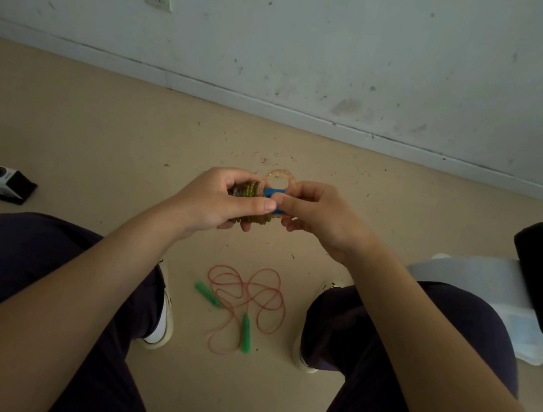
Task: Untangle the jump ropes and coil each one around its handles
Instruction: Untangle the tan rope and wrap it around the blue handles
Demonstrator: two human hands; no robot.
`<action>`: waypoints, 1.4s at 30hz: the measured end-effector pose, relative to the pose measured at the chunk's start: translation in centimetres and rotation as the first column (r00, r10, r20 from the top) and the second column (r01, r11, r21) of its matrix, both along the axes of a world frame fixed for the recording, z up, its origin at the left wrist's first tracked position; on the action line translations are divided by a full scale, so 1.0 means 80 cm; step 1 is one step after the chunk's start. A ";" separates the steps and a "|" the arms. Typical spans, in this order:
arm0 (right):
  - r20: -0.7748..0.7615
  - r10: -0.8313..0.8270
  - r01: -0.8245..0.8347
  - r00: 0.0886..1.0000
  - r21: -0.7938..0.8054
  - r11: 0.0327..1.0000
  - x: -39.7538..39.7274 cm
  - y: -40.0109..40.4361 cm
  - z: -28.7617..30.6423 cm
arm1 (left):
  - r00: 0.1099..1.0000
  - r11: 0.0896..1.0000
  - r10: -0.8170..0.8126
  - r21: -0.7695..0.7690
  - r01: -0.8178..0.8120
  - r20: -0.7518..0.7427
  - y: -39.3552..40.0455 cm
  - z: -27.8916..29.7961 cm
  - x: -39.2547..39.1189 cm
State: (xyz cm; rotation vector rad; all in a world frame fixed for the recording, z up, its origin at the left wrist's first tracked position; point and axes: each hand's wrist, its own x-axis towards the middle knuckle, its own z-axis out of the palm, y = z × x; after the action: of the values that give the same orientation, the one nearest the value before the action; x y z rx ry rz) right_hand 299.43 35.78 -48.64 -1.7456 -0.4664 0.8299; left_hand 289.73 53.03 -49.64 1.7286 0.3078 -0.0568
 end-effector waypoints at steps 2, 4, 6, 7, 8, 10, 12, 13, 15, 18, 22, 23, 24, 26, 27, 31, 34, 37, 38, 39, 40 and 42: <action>-0.043 -0.003 0.004 0.999 0.025 1.000 0.001 -0.001 0.001 | 1.000 1.000 -0.002 -0.002 0.002 0.000 0.001 0.001 -0.001; -0.098 0.002 0.004 0.995 0.060 0.998 0.002 -0.003 0.003 | 1.000 1.000 0.003 0.017 -0.003 -0.004 0.002 -0.001 -0.001; -0.101 -0.020 0.028 0.995 0.079 0.996 0.003 -0.004 0.003 | 1.000 0.999 0.017 0.034 -0.017 -0.006 0.001 -0.002 -0.002; -0.063 -0.042 0.047 0.997 0.072 0.996 0.004 -0.003 0.002 | 1.000 0.999 0.025 0.045 -0.025 -0.005 0.001 -0.003 -0.001; 0.003 -0.067 0.067 0.998 0.055 0.996 0.003 -0.003 0.001 | 1.000 0.998 0.031 0.058 -0.030 -0.005 0.001 -0.004 -0.001; 0.159 -0.111 0.109 0.981 0.021 0.994 0.001 -0.002 -0.002 | 0.999 0.996 0.033 0.087 -0.033 -0.008 0.000 -0.005 0.000; 0.267 -0.144 0.143 0.953 0.023 0.990 -0.001 -0.002 -0.001 | 1.000 0.994 0.031 0.104 -0.030 -0.003 -0.001 -0.003 0.000; 0.286 -0.159 0.154 0.945 0.042 0.987 -0.001 -0.003 0.000 | 0.999 0.995 0.033 0.096 -0.034 0.010 -0.002 -0.003 0.000; 0.253 -0.178 0.158 0.951 0.097 0.983 0.000 -0.003 0.003 | 0.998 0.997 0.040 0.068 -0.043 0.042 -0.004 -0.001 0.000; 0.215 -0.139 0.118 0.967 0.107 0.987 0.001 -0.004 0.002 | 0.998 0.997 0.042 0.063 -0.045 0.054 -0.007 -0.001 -0.001; 0.263 -0.077 0.068 0.962 0.044 0.997 0.004 -0.006 0.001 | 0.997 0.995 0.071 0.064 -0.072 0.018 -0.003 -0.004 0.001; 0.288 -0.075 0.069 0.955 0.029 0.997 0.004 -0.006 0.002 | 0.998 0.995 0.068 0.069 -0.069 0.011 -0.001 -0.005 0.001; 0.312 -0.079 0.077 0.947 0.019 0.997 0.003 -0.005 0.001 | 0.998 0.995 0.062 0.076 -0.062 0.006 -0.001 -0.004 0.001; 0.353 -0.093 0.100 0.931 0.000 0.995 0.001 -0.004 -0.002 | 0.999 0.995 0.050 0.088 -0.050 0.003 -0.002 -0.004 0.001; 0.371 -0.095 0.106 0.924 -0.010 0.994 -0.001 -0.003 -0.004 | 0.999 0.995 0.047 0.091 -0.048 0.007 -0.003 -0.004 0.001; 0.389 -0.102 0.111 0.915 -0.001 0.994 -0.003 -0.001 -0.004 | 0.998 0.995 0.060 0.080 -0.060 0.004 -0.003 -0.006 0.001; 0.395 -0.085 0.078 0.915 0.034 0.996 -0.002 -0.002 0.001 | 0.999 0.996 0.053 0.076 -0.053 0.000 -0.003 -0.006 0.002; 0.440 -0.065 0.076 0.896 -0.008 0.997 0.000 -0.002 0.003 | 0.998 0.994 0.055 0.098 -0.053 -0.021 -0.003 -0.007 0.002; 0.454 -0.067 0.094 0.889 -0.037 0.995 0.000 -0.002 0.002 | 0.998 0.993 0.057 0.102 -0.053 -0.034 -0.004 -0.007 0.002; 0.465 -0.068 0.110 0.883 -0.063 0.992 0.001 -0.002 0.002 | 0.998 0.993 0.055 0.107 -0.050 -0.043 -0.005 -0.007 0.001; 0.475 -0.065 0.118 0.877 -0.081 0.990 0.001 -0.002 0.001 | 0.998 0.992 0.050 0.114 -0.044 -0.048 -0.006 -0.007 0.001; 0.479 -0.058 0.120 0.876 -0.100 0.988 0.000 -0.001 0.002 | 0.998 0.991 0.040 0.126 -0.033 -0.053 -0.007 -0.006 0.000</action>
State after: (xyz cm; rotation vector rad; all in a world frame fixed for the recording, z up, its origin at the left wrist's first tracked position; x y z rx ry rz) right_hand 299.39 35.67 -48.49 -2.0796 -0.6617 0.3599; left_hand 289.75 52.43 -50.12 1.8472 0.3914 -0.0601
